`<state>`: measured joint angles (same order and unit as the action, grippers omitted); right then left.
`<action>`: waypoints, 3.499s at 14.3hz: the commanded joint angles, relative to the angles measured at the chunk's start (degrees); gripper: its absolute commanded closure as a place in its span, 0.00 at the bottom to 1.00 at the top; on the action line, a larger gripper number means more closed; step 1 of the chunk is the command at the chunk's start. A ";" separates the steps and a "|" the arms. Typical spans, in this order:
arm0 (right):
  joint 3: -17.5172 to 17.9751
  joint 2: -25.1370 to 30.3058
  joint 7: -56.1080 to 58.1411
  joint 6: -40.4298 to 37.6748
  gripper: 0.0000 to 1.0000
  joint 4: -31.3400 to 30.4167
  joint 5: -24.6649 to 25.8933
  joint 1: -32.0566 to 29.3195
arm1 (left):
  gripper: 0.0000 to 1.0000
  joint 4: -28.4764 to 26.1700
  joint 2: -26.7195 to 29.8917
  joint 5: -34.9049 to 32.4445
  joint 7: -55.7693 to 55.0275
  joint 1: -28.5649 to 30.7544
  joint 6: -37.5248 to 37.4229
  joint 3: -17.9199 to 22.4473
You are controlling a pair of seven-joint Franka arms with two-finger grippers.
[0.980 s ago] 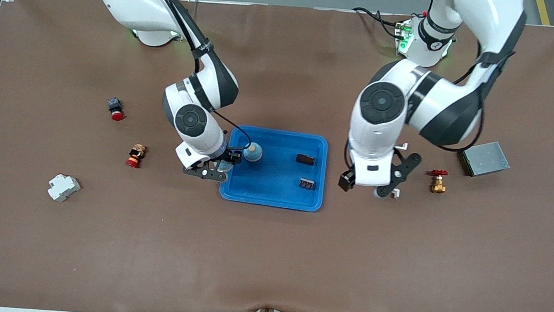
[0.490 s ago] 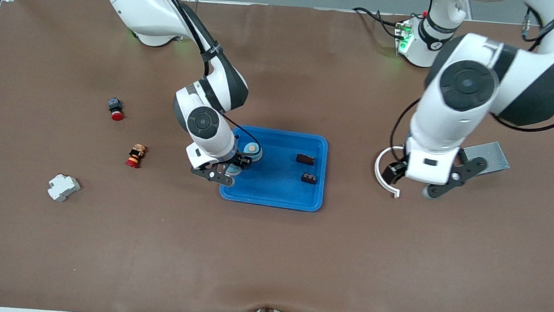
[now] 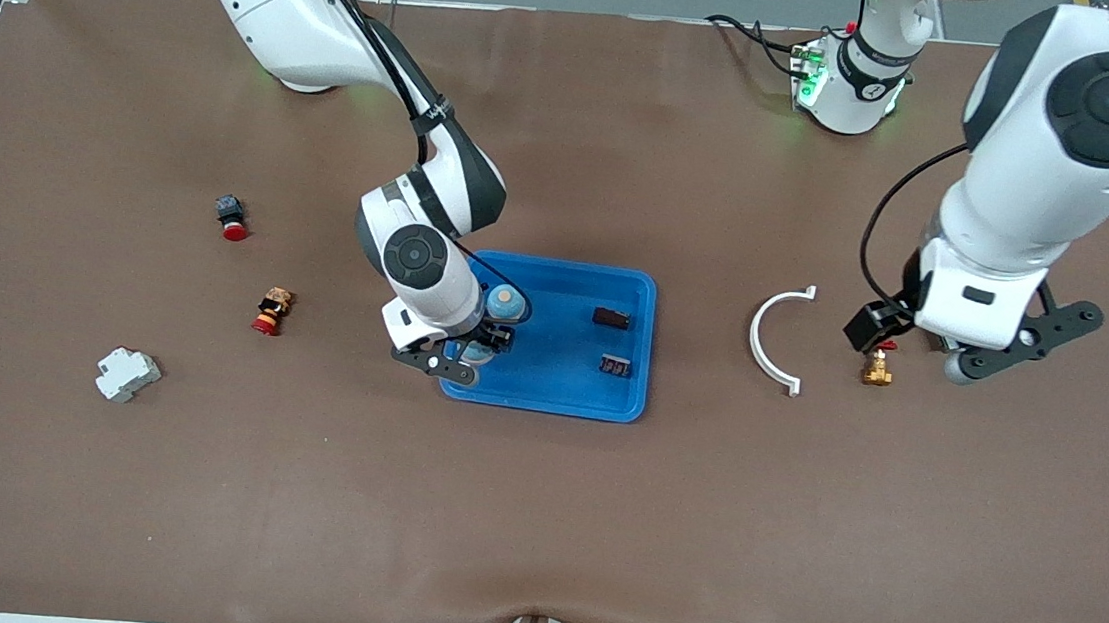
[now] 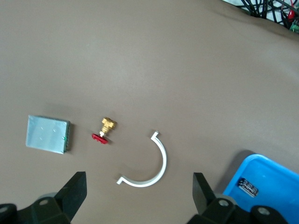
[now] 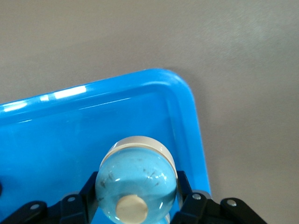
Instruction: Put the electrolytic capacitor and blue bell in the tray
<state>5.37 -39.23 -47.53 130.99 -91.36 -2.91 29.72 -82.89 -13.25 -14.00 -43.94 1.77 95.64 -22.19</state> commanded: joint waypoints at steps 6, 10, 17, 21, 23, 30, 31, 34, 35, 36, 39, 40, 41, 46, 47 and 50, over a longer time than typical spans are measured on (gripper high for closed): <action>-0.27 -5.68 -0.98 -0.82 0.84 4.26 -1.75 0.95 | 0.00 -0.78 3.58 1.52 19.33 6.92 -1.85 0.04; -0.27 -6.82 -1.07 -0.73 0.81 4.70 -2.28 1.04 | 0.00 -0.69 3.67 1.52 23.54 8.24 -2.29 0.04; -0.27 -7.18 -1.33 -0.38 0.00 4.70 -2.37 1.04 | 0.00 -1.22 8.58 7.40 27.06 1.94 -8.61 8.88; -0.19 -6.65 -0.90 -0.90 0.00 4.70 -2.37 1.13 | 0.00 -2.70 11.92 9.43 30.05 -0.19 -12.40 12.87; -0.10 -6.04 -0.90 -1.08 0.00 4.79 -2.45 0.95 | 0.00 -3.24 12.55 9.52 31.71 3.65 -13.63 11.48; -0.10 8.35 1.11 -22.22 0.00 4.53 -2.28 0.78 | 0.00 -5.69 15.96 9.61 38.58 4.56 -15.13 12.78; -0.18 11.25 2.69 -25.48 0.00 4.27 -2.37 0.43 | 0.00 -7.62 17.28 9.61 38.84 4.56 -14.34 12.78; -0.18 17.94 5.08 -33.32 0.00 3.65 -3.50 -1.07 | 0.00 -7.81 17.65 11.18 39.02 4.55 -13.81 12.52; -0.27 20.57 6.73 -35.60 0.00 2.78 -3.51 -1.94 | 0.00 -7.90 17.65 12.76 39.02 4.64 -12.94 12.61; -0.27 23.47 9.80 -38.06 0.00 1.64 -3.51 -3.25 | 0.00 -8.25 17.56 12.95 39.02 4.56 -11.71 12.35; -0.45 32.35 18.51 -44.04 0.00 -1.62 -3.95 -7.83 | 0.00 -10.00 18.00 12.95 39.02 4.47 -10.29 11.73; -0.71 34.72 20.27 -45.37 0.00 -2.32 -4.04 -8.80 | 0.00 -10.27 18.43 12.95 39.02 4.38 -10.21 11.64; -0.71 36.49 22.20 -47.21 0.00 -2.50 -3.95 -10.20 | 0.00 -10.27 18.44 13.04 39.02 4.38 -10.29 11.64; -1.06 41.60 36.77 -52.23 0.00 -2.50 -3.95 -20.73 | 0.00 -9.48 17.56 12.95 39.10 4.64 -10.21 11.46; -1.06 41.69 39.51 -52.76 0.00 -2.50 -3.95 -23.46 | 0.00 -9.22 17.56 12.86 39.10 4.56 -10.21 11.47; -1.15 41.87 48.04 -52.68 0.00 -2.50 -3.16 -30.75 | 0.00 -8.16 17.38 13.65 39.10 4.56 -10.12 11.46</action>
<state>3.35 1.52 -3.71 78.13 -92.58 -5.82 3.40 -91.13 3.04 -2.12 -6.06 5.89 85.35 -10.64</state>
